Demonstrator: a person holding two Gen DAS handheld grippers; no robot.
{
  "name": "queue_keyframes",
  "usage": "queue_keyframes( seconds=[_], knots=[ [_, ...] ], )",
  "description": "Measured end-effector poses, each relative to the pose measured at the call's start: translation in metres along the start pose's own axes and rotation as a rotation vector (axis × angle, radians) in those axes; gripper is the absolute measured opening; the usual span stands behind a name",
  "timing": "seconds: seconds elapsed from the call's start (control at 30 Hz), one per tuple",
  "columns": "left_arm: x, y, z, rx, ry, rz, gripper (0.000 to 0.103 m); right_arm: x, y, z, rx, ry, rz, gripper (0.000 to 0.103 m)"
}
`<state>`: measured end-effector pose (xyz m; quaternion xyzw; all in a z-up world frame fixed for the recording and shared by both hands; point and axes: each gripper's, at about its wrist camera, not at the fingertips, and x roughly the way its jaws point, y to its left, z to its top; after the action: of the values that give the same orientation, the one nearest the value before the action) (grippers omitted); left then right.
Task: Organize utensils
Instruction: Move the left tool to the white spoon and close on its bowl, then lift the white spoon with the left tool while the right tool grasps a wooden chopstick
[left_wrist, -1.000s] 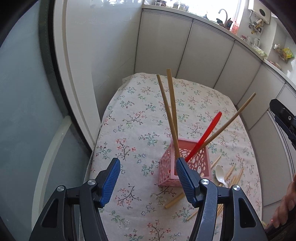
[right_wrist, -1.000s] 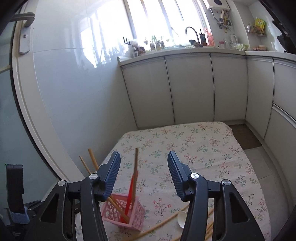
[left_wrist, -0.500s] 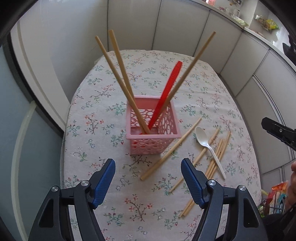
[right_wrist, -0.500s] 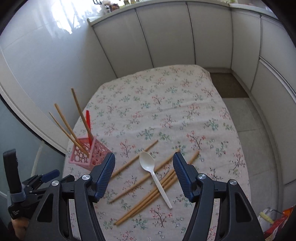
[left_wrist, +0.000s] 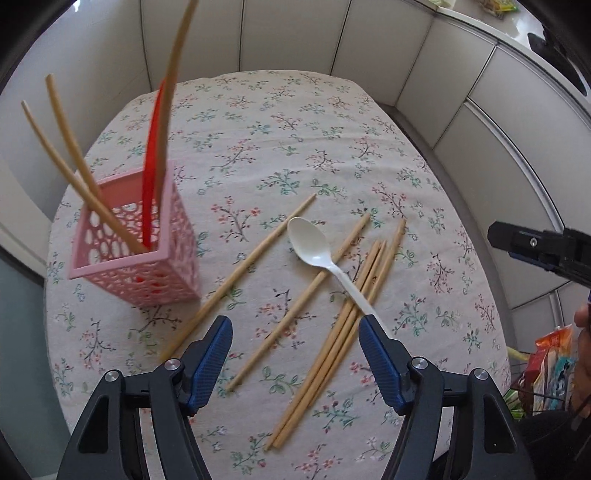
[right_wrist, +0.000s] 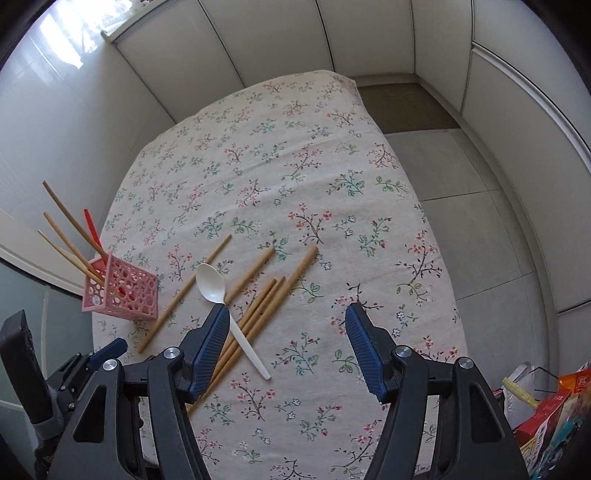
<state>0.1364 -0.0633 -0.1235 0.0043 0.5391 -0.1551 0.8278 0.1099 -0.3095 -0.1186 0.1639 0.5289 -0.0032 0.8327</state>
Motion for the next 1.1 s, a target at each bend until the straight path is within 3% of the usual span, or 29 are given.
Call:
queue_keyframes(
  seconds=[0.1,0.23,0.37,0.57,0.87,1.1],
  knots=[
    [0.018,-0.002,0.012,-0.049,0.007,-0.016,0.052,0.006,-0.011,0.001,0.017,0.026,-0.008,0.068],
    [0.044,-0.002,0.028,-0.140,0.021,-0.055,0.039,0.013,-0.023,0.002,0.048,0.058,0.006,0.068],
    [0.063,-0.006,0.037,-0.190,0.017,-0.047,0.024,0.017,-0.029,0.004,0.057,0.076,0.012,0.068],
    [0.076,-0.001,0.047,-0.233,-0.010,0.017,0.019,0.021,-0.035,0.006,0.054,0.096,0.015,0.068],
    [0.094,0.006,0.052,-0.261,0.013,0.022,0.018,0.027,-0.042,0.008,0.066,0.118,0.025,0.068],
    [0.099,0.005,0.053,-0.237,0.016,0.011,0.004,0.024,-0.048,0.010,0.096,0.105,0.029,0.068]
  ],
)
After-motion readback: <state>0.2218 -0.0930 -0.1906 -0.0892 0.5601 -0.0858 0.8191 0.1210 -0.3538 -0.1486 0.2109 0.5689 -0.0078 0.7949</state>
